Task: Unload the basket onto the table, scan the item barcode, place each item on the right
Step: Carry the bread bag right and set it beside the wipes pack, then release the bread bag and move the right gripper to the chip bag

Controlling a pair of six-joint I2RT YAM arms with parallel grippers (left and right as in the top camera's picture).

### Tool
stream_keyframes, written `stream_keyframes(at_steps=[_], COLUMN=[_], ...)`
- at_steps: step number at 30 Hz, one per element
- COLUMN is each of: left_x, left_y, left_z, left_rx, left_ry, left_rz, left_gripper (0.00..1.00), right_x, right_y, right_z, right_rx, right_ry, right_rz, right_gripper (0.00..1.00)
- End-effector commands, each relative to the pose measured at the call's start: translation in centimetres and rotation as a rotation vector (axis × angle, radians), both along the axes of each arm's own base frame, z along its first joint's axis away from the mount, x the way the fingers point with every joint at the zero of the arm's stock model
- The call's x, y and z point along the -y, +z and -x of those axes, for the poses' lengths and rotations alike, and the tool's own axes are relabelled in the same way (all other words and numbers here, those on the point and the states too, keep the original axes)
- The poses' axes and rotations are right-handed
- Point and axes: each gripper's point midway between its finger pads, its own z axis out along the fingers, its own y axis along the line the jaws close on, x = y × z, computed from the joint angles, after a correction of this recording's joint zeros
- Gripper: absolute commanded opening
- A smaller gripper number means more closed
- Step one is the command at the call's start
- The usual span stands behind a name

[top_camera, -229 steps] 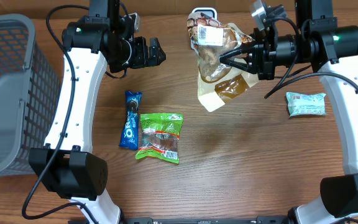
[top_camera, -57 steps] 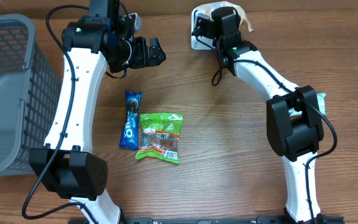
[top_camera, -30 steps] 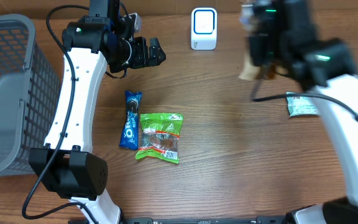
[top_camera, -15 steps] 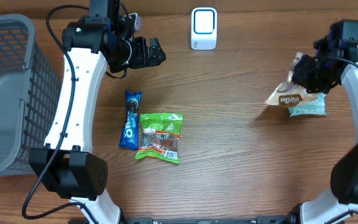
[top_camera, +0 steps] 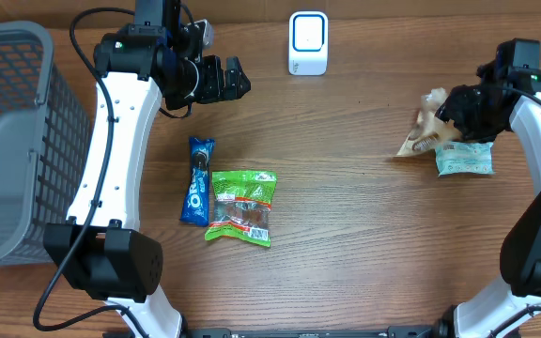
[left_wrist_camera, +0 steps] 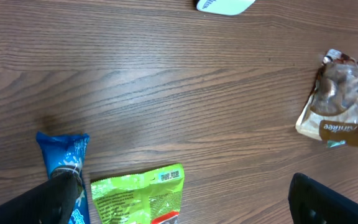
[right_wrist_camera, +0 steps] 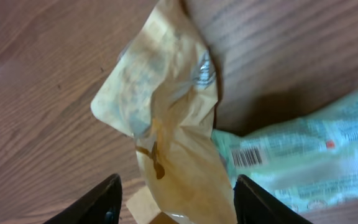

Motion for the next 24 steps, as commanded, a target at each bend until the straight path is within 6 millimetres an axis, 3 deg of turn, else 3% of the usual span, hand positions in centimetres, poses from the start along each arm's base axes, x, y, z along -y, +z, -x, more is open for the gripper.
stream_keyframes(at_steps=[1, 8, 13, 18, 20, 24], left_x=[0.2, 0.2, 0.2, 0.2, 0.2, 0.2], left_y=[0.6, 0.6, 0.6, 0.6, 0.6, 0.6], left_z=[-0.3, -0.3, -0.3, -0.3, -0.3, -0.3], left_rx=[0.022, 0.022, 0.022, 0.022, 0.022, 0.022], left_ry=[-0.01, -0.01, -0.01, -0.01, -0.01, -0.01], left_rz=[-0.005, -0.005, -0.005, -0.005, -0.005, -0.005], left_gripper=[1.0, 1.0, 1.0, 1.0, 1.0, 1.0], right_x=[-1.0, -5.0, -9.3, -13.6, -16.1, -18.7], right_y=[2.5, 9.6, 12.4, 12.1, 10.9, 8.6], right_z=[-0.3, 0.4, 1.5, 2.3, 2.8, 3.7], right_rx=[0.038, 0.07, 0.078, 0.041, 0.017, -0.026], right_ry=[0.076, 0.208, 0.302, 0.327, 0.364, 0.388], right_rz=[-0.024, -0.043, -0.125, -0.219, -0.227, -0.243], right_gripper=[0.6, 0.59, 0.61, 0.62, 0.66, 0.69])
